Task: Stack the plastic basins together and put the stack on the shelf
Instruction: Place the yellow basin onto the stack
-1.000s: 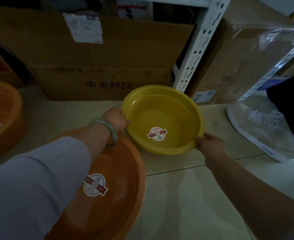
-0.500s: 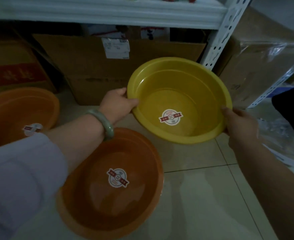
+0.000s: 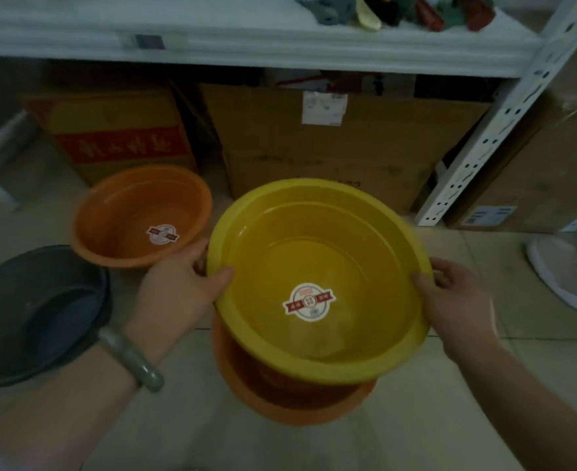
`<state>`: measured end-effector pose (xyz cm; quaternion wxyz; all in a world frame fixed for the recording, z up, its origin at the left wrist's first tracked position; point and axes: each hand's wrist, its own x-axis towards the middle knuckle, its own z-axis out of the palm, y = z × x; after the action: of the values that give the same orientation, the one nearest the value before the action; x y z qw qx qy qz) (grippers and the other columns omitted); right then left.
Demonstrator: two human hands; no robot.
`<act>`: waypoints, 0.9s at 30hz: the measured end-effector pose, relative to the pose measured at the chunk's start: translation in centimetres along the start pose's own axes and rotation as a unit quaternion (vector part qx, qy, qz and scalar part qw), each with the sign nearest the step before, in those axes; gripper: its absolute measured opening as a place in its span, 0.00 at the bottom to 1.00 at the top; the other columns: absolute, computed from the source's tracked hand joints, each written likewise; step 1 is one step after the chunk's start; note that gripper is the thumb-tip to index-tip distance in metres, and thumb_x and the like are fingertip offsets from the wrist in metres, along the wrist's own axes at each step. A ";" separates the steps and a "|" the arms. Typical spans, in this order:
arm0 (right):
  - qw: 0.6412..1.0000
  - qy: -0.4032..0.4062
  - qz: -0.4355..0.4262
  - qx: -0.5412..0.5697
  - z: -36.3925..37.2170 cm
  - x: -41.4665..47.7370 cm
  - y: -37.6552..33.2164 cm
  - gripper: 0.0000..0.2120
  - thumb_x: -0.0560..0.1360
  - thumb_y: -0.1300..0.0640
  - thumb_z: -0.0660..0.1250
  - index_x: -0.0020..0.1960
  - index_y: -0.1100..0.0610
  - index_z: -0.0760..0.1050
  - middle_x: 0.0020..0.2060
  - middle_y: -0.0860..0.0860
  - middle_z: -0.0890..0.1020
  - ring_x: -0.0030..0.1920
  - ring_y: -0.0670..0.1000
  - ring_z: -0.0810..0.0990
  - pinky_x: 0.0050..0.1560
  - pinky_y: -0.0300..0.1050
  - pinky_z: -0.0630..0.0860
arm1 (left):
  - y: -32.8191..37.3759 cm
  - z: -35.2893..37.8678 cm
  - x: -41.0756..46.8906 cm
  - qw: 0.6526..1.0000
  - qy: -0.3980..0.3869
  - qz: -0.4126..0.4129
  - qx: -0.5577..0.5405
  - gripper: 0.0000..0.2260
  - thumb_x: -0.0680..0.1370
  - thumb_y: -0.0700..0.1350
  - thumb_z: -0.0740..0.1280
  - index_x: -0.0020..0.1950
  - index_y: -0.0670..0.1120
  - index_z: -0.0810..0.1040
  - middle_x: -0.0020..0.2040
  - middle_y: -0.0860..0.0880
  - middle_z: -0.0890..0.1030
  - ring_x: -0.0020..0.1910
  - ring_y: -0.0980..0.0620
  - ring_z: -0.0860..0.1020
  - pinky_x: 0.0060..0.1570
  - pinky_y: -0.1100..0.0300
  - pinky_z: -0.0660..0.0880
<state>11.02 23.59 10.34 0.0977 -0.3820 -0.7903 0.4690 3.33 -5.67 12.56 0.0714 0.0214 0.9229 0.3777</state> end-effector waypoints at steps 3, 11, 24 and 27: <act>0.999 -0.002 0.015 -0.035 1.3 -1.2 1.7 0.19 0.72 0.52 0.67 0.62 0.52 0.75 0.58 0.54 0.81 0.52 0.53 0.79 0.52 0.50 0.76 | -2.8 1.4 -0.9 1.000 -0.011 -0.017 0.003 0.16 0.70 0.52 0.70 0.56 0.53 0.80 0.40 0.54 0.83 0.39 0.58 0.78 0.41 0.59 0.74; 0.992 -0.053 0.006 -0.112 3.9 -1.9 5.1 0.17 0.73 0.54 0.67 0.61 0.54 0.75 0.57 0.53 0.81 0.54 0.53 0.78 0.53 0.48 0.73 | -8.0 4.6 -1.1 0.997 -0.040 -0.071 0.014 0.26 0.69 0.53 0.70 0.67 0.54 0.73 0.57 0.49 0.80 0.56 0.50 0.78 0.55 0.53 0.76; 0.978 -0.132 -0.012 -0.161 7.3 -1.0 4.8 0.21 0.77 0.54 0.61 0.70 0.51 0.68 0.61 0.53 0.79 0.60 0.56 0.77 0.59 0.49 0.72 | -11.2 5.9 0.5 0.994 -0.059 -0.088 -0.021 0.27 0.73 0.44 0.68 0.71 0.56 0.66 0.52 0.55 0.79 0.49 0.53 0.78 0.51 0.59 0.74; 0.972 -0.151 -0.027 -0.179 8.8 -0.5 4.0 0.22 0.76 0.53 0.62 0.70 0.50 0.68 0.62 0.53 0.79 0.60 0.55 0.78 0.60 0.49 0.72 | -12.6 4.9 1.4 0.992 -0.054 -0.113 -0.033 0.28 0.72 0.46 0.69 0.71 0.57 0.67 0.56 0.53 0.81 0.52 0.51 0.80 0.54 0.53 0.77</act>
<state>8.85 18.43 2.42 -0.0800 -0.2972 -0.8769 0.3691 2.90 -11.15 0.10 0.1637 -0.0650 0.9013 0.3958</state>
